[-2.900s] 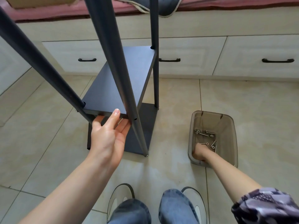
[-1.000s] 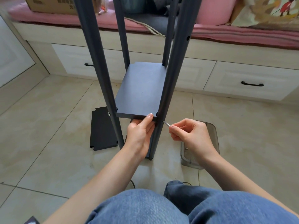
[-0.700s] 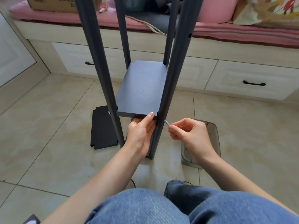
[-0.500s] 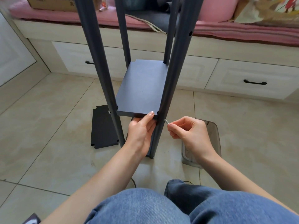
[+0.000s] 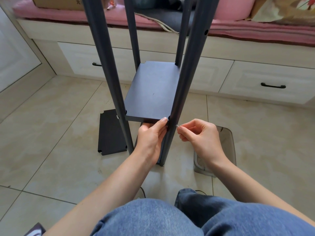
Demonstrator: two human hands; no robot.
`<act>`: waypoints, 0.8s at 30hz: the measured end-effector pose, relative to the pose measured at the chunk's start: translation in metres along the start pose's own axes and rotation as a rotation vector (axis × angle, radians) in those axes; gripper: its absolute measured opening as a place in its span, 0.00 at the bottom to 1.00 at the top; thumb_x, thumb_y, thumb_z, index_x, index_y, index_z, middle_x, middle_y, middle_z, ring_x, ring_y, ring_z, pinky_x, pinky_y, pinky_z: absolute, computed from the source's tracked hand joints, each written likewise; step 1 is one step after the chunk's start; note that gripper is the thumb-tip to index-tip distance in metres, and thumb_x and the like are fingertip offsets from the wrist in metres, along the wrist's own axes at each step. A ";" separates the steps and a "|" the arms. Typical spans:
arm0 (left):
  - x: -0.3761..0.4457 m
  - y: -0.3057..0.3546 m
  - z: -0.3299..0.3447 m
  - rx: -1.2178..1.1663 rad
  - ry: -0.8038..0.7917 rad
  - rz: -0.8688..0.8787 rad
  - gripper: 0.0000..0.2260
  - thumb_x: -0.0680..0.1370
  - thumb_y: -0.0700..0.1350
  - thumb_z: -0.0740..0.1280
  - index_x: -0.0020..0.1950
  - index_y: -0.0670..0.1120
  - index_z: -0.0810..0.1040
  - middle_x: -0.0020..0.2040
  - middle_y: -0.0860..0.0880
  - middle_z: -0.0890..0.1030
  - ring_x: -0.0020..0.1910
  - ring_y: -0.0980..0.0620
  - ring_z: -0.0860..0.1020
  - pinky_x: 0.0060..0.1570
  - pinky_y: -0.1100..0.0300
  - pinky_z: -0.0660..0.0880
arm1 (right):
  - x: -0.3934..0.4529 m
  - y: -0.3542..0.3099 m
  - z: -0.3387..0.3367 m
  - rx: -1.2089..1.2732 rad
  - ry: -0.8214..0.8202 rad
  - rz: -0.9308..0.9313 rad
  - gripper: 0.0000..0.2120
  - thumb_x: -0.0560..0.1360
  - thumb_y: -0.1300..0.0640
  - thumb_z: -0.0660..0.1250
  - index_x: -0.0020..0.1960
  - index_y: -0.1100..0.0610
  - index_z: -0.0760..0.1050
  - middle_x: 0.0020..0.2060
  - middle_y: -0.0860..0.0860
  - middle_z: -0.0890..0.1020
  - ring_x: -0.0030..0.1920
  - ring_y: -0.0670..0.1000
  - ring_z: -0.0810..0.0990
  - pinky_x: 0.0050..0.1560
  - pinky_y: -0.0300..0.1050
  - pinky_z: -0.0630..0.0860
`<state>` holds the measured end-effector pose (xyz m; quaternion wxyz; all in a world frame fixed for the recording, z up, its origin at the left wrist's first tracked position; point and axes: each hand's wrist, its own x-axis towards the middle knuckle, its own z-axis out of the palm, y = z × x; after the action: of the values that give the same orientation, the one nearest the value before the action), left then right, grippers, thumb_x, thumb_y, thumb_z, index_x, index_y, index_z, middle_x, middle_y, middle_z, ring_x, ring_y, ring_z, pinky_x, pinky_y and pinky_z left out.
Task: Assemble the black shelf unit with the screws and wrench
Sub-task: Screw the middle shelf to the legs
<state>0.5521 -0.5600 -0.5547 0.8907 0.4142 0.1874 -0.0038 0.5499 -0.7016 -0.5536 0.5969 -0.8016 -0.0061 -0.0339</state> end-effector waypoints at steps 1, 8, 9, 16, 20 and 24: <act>0.000 0.000 0.000 0.007 0.004 0.001 0.09 0.80 0.34 0.66 0.60 0.35 0.77 0.55 0.38 0.83 0.51 0.45 0.84 0.44 0.63 0.80 | 0.000 0.000 0.000 0.000 -0.001 -0.001 0.04 0.72 0.58 0.75 0.40 0.55 0.82 0.32 0.51 0.84 0.35 0.50 0.84 0.44 0.52 0.83; 0.001 -0.001 -0.002 0.030 0.004 0.007 0.10 0.80 0.34 0.66 0.61 0.34 0.77 0.56 0.37 0.83 0.56 0.43 0.83 0.47 0.62 0.80 | 0.002 -0.001 0.003 -0.001 0.005 -0.009 0.05 0.73 0.59 0.75 0.39 0.55 0.82 0.31 0.51 0.84 0.34 0.51 0.84 0.47 0.56 0.82; 0.001 -0.001 -0.002 0.030 0.002 0.007 0.09 0.80 0.34 0.66 0.60 0.35 0.77 0.56 0.37 0.83 0.55 0.43 0.83 0.47 0.62 0.80 | 0.002 -0.001 0.003 0.000 0.005 -0.011 0.05 0.73 0.59 0.75 0.39 0.55 0.82 0.31 0.51 0.84 0.35 0.51 0.84 0.47 0.56 0.82; 0.001 -0.002 -0.003 0.052 0.001 0.018 0.05 0.80 0.35 0.67 0.55 0.38 0.79 0.54 0.39 0.84 0.56 0.43 0.83 0.51 0.61 0.81 | 0.004 -0.001 0.003 0.002 0.000 -0.008 0.04 0.72 0.60 0.75 0.39 0.54 0.82 0.31 0.51 0.84 0.35 0.51 0.84 0.47 0.57 0.82; 0.001 -0.002 -0.003 0.059 -0.009 0.015 0.03 0.80 0.35 0.66 0.52 0.39 0.80 0.52 0.40 0.85 0.53 0.45 0.84 0.49 0.61 0.81 | 0.004 -0.001 0.003 0.003 0.000 -0.007 0.04 0.72 0.59 0.75 0.39 0.54 0.83 0.31 0.51 0.84 0.35 0.51 0.84 0.47 0.56 0.82; 0.002 -0.002 -0.002 0.069 0.000 0.010 0.03 0.80 0.35 0.66 0.52 0.38 0.79 0.51 0.40 0.85 0.51 0.46 0.85 0.46 0.63 0.80 | 0.004 0.000 0.004 -0.014 0.002 -0.029 0.04 0.72 0.59 0.75 0.39 0.54 0.82 0.31 0.50 0.84 0.34 0.48 0.84 0.46 0.51 0.82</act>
<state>0.5533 -0.5596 -0.5574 0.8759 0.4455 0.1853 -0.0059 0.5541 -0.6981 -0.5540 0.5906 -0.8056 -0.0167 -0.0433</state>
